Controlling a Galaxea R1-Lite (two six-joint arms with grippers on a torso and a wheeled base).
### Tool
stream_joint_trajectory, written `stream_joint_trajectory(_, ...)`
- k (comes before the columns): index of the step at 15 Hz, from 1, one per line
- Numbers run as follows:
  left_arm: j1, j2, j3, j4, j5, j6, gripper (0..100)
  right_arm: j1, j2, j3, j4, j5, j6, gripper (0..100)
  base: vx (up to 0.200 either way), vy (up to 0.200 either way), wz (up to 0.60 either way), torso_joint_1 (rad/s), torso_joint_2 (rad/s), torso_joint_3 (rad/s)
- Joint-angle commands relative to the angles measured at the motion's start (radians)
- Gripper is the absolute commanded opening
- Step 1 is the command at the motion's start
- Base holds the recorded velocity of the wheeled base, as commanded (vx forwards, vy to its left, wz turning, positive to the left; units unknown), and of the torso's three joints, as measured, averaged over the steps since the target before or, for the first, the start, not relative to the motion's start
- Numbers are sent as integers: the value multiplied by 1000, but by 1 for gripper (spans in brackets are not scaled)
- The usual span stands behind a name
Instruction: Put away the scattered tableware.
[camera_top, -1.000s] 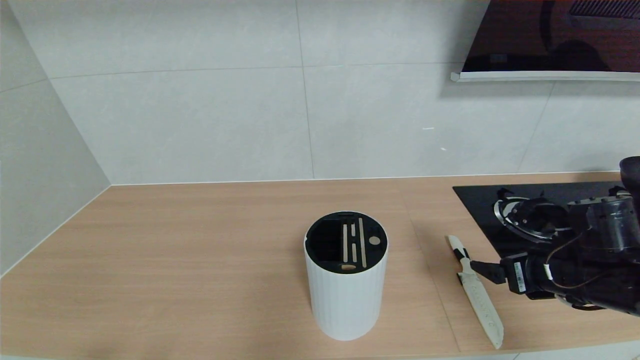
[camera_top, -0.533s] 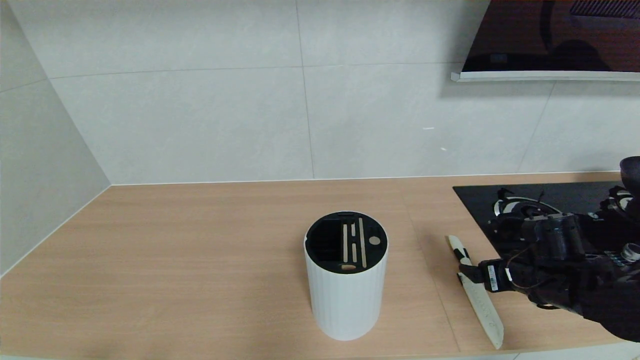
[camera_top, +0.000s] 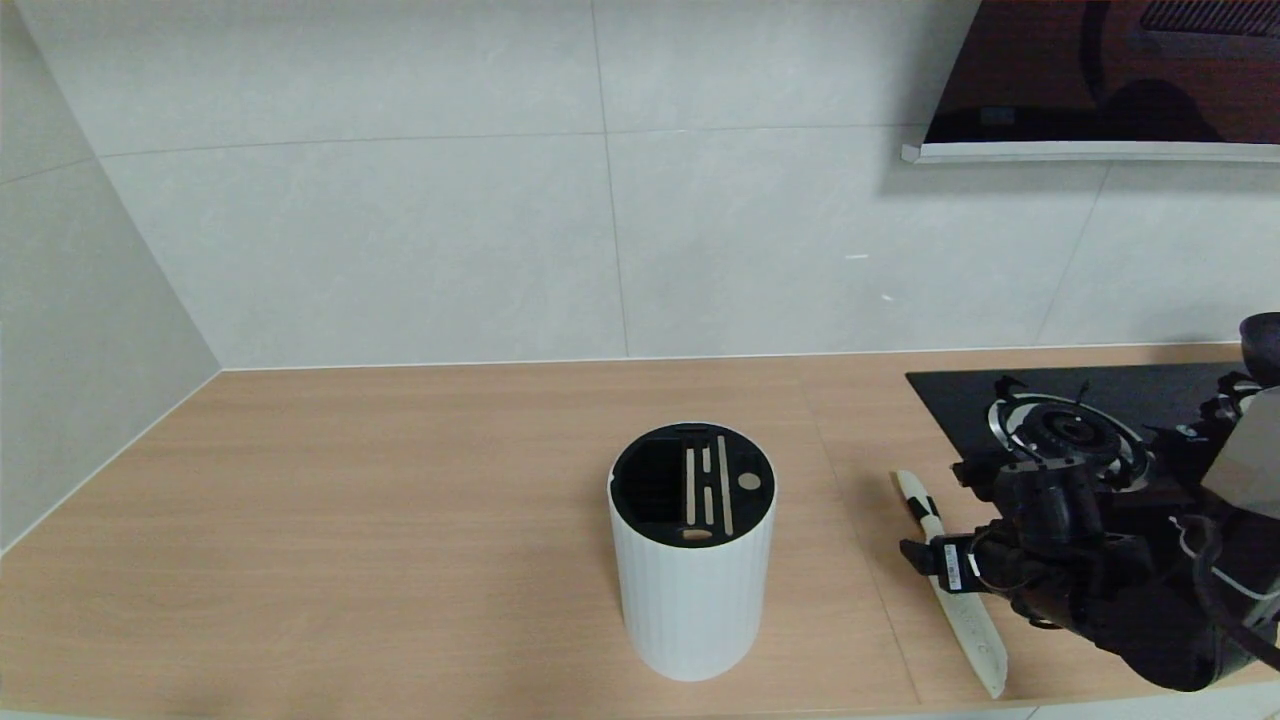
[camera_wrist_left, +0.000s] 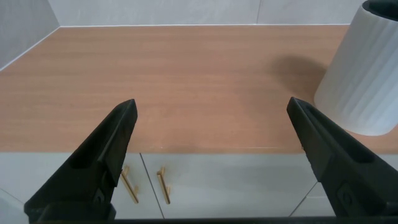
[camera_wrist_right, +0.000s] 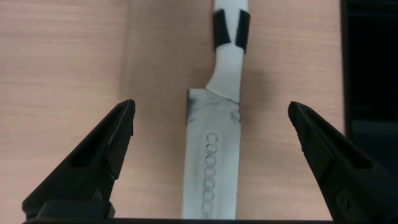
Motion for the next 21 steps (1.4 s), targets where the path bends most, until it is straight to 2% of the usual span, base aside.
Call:
stream_joint_trajectory(1,0,2,0,0,0,0,100,-1,61,0,-40,-9,1,100,0,0,0,0,0,0)
stream_joint_trajectory(7,0,2,0,0,0,0,100,-17,107,-3,-111,-13,0,100,0,0,0,0,0,0)
stream_joint_trajectory(21,1,2,0,0,0,0,100,-7,130,-8,-112,-26,0,100,0,0,0,0,0,0)
